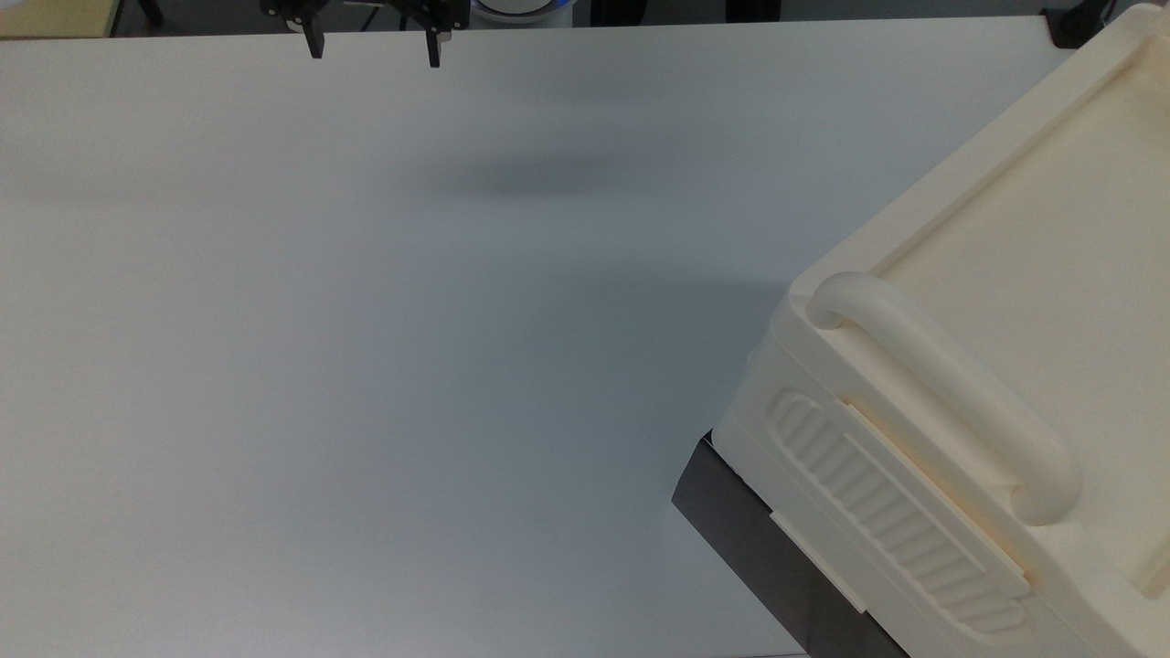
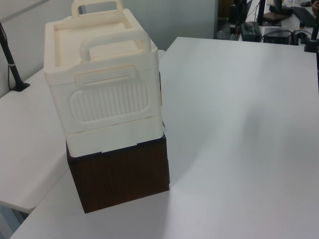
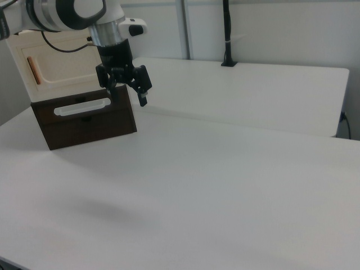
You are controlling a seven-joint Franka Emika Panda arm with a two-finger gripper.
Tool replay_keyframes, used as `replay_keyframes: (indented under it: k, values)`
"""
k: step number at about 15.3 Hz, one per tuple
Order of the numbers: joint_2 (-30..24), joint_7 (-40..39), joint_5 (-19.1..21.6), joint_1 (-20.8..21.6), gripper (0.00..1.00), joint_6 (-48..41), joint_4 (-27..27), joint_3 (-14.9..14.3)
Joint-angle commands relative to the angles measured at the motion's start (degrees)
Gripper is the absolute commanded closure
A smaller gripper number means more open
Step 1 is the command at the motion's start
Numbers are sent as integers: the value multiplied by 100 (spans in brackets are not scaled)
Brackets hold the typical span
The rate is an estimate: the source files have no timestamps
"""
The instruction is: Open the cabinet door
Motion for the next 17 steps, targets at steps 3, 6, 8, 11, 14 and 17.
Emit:
replay_keyframes:
  k: [3, 6, 8, 11, 14, 17]
  values:
    - [-191, 22, -28, -73, 0, -3, -223, 122]
    - [-191, 22, -28, -81, 0, -3, -223, 122]
    - [-173, 22, -28, -81, 0, -3, -223, 122]
    - [-165, 14, -28, -55, 0, 6, -240, 122]
    - [-147, -12, -19, -11, 0, 33, -258, 122]
    - [-147, -574, -2, 286, 0, 32, -215, 131]
